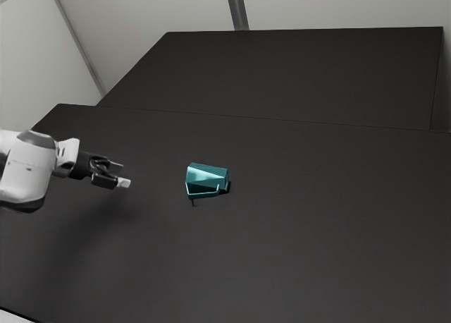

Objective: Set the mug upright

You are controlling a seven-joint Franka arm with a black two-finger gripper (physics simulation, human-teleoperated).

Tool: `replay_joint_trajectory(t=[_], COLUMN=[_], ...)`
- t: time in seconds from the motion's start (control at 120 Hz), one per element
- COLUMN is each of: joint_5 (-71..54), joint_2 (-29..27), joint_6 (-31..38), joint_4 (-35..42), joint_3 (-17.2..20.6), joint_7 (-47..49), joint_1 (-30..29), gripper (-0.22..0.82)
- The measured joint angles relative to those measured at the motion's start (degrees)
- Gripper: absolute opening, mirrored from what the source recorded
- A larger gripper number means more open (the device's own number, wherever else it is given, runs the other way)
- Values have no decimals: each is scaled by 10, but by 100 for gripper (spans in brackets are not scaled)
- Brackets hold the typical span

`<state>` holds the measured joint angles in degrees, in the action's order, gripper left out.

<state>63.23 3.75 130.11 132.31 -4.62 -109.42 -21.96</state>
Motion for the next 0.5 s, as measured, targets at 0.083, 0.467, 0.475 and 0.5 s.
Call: replay_joint_trajectory(t=[0.083,0.467,0.475,0.5], joint_5=[11,77,79,83], joint_2=[6,30,30,30], joint_6=[6,19,19,20], joint_4=[1,-8,-8,-8], joint_3=[-41,-198,-199,-201], joint_7=[-20,-82,-83,-86], joint_1=[45,237,239,244], gripper=[60,60,60,60])
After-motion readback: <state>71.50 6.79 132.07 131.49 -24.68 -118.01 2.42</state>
